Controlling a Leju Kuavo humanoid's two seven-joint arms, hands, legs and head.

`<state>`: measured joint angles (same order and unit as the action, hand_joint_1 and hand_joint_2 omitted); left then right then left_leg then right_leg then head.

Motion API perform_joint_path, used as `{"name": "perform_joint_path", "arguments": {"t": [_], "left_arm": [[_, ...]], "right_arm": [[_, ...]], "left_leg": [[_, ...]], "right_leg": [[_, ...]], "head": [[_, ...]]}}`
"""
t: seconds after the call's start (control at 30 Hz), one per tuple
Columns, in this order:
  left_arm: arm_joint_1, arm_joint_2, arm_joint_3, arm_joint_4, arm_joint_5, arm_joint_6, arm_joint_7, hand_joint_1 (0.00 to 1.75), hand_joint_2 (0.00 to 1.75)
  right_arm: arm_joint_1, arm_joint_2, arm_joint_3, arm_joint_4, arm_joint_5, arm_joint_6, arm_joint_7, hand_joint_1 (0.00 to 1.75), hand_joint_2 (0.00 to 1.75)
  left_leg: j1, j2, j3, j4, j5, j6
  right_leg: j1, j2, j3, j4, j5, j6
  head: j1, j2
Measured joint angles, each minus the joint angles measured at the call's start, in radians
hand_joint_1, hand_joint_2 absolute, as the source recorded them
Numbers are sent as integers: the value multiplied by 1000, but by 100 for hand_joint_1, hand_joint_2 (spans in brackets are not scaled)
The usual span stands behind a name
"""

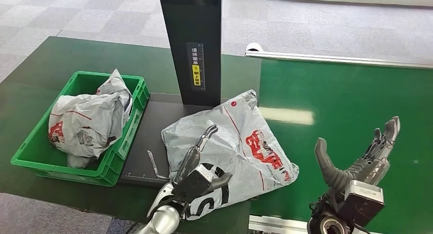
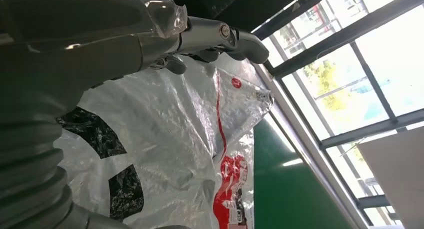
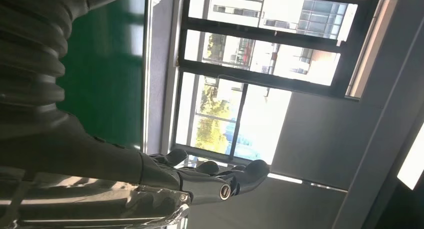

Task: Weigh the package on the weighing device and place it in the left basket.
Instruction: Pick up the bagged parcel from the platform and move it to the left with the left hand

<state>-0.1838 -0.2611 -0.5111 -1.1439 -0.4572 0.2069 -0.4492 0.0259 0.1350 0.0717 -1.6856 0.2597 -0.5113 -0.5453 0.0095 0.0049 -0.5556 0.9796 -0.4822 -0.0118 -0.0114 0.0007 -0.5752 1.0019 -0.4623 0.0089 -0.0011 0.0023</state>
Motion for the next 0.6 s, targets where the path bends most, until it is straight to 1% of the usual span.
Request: {"name": "perform_joint_path", "arguments": {"t": [0.17,0.33,0.47,0.6], "left_arm": [[-22,-3,-17,51,-4,0,2,0,175],[-29,-5,-21,74,-10,-5,9,0,175],[-44,-7,-35,118,-76,-14,56,0,175],[-78,-16,-61,222,-158,11,85,0,175]], "right_arm": [[17,-1,-23,-40,-2,0,-2,0,175],[23,-1,-30,-54,-2,-2,-2,0,175],[33,-1,-38,-60,-6,-11,-12,0,175],[32,1,-43,-60,-15,-11,-20,0,175]], "left_leg": [[0,0,0,0,0,0],[0,0,0,0,0,0],[0,0,0,0,0,0],[0,0,0,0,0,0]], "right_leg": [[0,0,0,0,0,0],[0,0,0,0,0,0],[0,0,0,0,0,0],[0,0,0,0,0,0]], "head": [[0,0],[0,0],[0,0],[0,0]]}}
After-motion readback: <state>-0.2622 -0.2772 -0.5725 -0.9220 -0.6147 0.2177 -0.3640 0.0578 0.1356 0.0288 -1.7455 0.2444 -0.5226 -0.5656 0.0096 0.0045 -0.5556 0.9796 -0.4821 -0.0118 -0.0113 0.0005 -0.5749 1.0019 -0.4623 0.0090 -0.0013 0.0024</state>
